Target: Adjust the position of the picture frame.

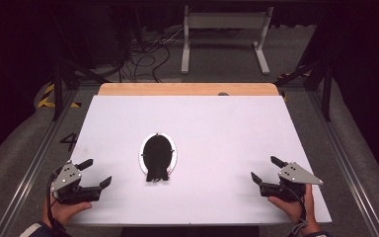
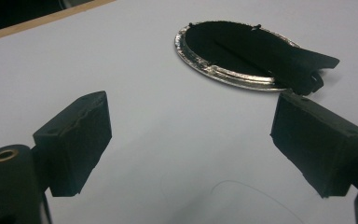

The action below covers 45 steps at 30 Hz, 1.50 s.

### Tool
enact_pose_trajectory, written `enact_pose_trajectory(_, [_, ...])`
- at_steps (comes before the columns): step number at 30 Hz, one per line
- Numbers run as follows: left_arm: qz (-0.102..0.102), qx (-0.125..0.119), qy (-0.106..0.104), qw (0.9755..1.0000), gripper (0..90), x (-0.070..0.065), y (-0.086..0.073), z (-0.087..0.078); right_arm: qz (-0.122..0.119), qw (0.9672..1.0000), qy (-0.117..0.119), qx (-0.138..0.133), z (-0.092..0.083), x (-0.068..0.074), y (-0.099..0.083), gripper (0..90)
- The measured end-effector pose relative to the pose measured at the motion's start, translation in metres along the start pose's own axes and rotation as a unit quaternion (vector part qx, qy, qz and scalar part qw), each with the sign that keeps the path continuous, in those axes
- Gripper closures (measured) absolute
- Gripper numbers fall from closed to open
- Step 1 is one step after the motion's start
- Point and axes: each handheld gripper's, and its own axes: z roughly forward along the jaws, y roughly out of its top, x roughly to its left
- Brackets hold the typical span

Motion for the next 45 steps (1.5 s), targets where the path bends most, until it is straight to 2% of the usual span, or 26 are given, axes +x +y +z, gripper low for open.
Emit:
enact_pose_trajectory(4, [0.010,0.015,-0.004,0.9998,16.0,-0.002,-0.001,0.006,0.003,1.0000,-0.005,0.000,0.000,-0.001,0.001,16.2])
enact_pose_trajectory(6, [0.010,0.019,-0.003,0.9998,17.6,-0.002,-0.001,0.007,0.004,0.9999,-0.009,0.005,0.001,-0.001,0.001,17.4])
enact_pose_trajectory(8, [0.003,0.016,-0.012,0.9998,18.2,0.000,-0.001,0.009,0.003,0.9999,-0.012,0.009,0.002,-0.001,0.001,17.9])
enact_pose_trajectory(11, [0.005,0.016,-0.019,0.9997,26.1,0.002,0.001,0.009,0.004,0.9997,-0.015,0.017,0.006,0.000,0.002,22.5])
enact_pose_trajectory(12, [0.005,0.019,-0.015,0.9997,28.3,0.003,0.003,0.010,0.004,0.9996,-0.018,0.019,0.008,0.000,0.003,26.0])
enact_pose_trajectory(14, [-0.001,0.026,-0.019,0.9995,38.4,0.007,0.007,0.016,0.005,0.9997,-0.014,0.019,0.012,0.000,0.004,39.3])
enact_pose_trajectory(16, [-0.012,0.045,-0.017,0.9988,55.7,0.014,0.011,0.024,0.009,0.9994,-0.025,0.023,0.016,-0.001,0.004,49.7])
enact_pose_trajectory(17, [-0.022,0.046,-0.024,0.9984,62.0,0.019,0.013,0.030,0.019,0.9993,-0.023,0.023,0.018,-0.003,0.005,54.4])
enact_pose_trajectory(18, [-0.027,0.050,-0.023,0.9981,74.3,0.022,0.016,0.035,0.035,0.9985,-0.031,0.030,0.025,-0.006,0.008,65.4])
enact_pose_trajectory(20, [-0.032,0.052,-0.032,0.9976,79.7,0.028,0.022,0.047,0.049,0.9979,-0.028,0.031,0.030,-0.007,0.012,74.1])
enact_pose_trajectory(22, [-0.018,0.071,-0.040,0.9965,82.5,0.030,0.028,0.056,0.048,0.9979,-0.021,0.037,0.035,-0.006,0.016,83.8])
enact_pose_trajectory(24, [-0.023,0.074,-0.045,0.9960,85.3,0.031,0.031,0.066,0.046,0.9980,-0.012,0.042,0.043,-0.004,0.022,90.0])
enact_pose_trajectory(25, [-0.017,0.082,-0.048,0.9953,87.4,0.030,0.032,0.072,0.051,0.9978,0.000,0.043,0.049,-0.002,0.026,90.0])
enact_pose_trajectory(26, [-0.017,0.082,-0.048,0.9953,88.6,0.030,0.032,0.072,0.051,0.9978,0.000,0.043,0.049,-0.002,0.026,90.0])
enact_pose_trajectory(27, [-0.019,0.088,-0.050,0.9947,89.0,0.029,0.035,0.082,0.048,0.9977,0.008,0.046,0.061,0.003,0.032,90.0])
enact_pose_trajectory(29, [-0.018,0.095,-0.047,0.9942,89.4,0.029,0.039,0.092,0.039,0.9977,0.016,0.053,0.072,0.011,0.038,90.0])
enact_pose_trajectory(32, [-0.021,0.094,-0.048,0.9942,89.1,0.031,0.042,0.100,0.032,0.9974,0.026,0.059,0.083,0.019,0.042,90.0])
enact_pose_trajectory(33, [-0.016,0.106,-0.046,0.9931,88.6,0.028,0.044,0.110,0.026,0.9970,0.034,0.065,0.091,0.027,0.045,90.0])
enact_pose_trajectory(34, [-0.016,0.106,-0.046,0.9931,88.0,0.028,0.044,0.110,0.026,0.9970,0.034,0.065,0.091,0.027,0.045,90.0])
enact_pose_trajectory(36, [-0.011,0.128,-0.051,0.9905,86.7,0.023,0.046,0.122,0.021,0.9964,0.038,0.072,0.100,0.036,0.049,90.0])
enact_pose_trajectory(41, [-0.015,0.128,-0.057,0.9899,86.3,0.019,0.054,0.131,0.009,0.9955,0.053,0.078,0.107,0.045,0.051,90.0])
enact_pose_trajectory(42, [-0.015,0.133,-0.067,0.9888,86.2,0.015,0.055,0.136,0.006,0.9954,0.055,0.078,0.106,0.045,0.050,90.0])
enact_pose_trajectory(44, [-0.016,0.130,-0.061,0.9895,82.4,0.013,0.055,0.139,0.008,0.9956,0.055,0.076,0.103,0.041,0.049,90.0])
enact_pose_trajectory(45, [-0.025,0.127,-0.060,0.9898,82.5,0.011,0.056,0.141,0.008,0.9957,0.053,0.075,0.102,0.040,0.048,90.0])
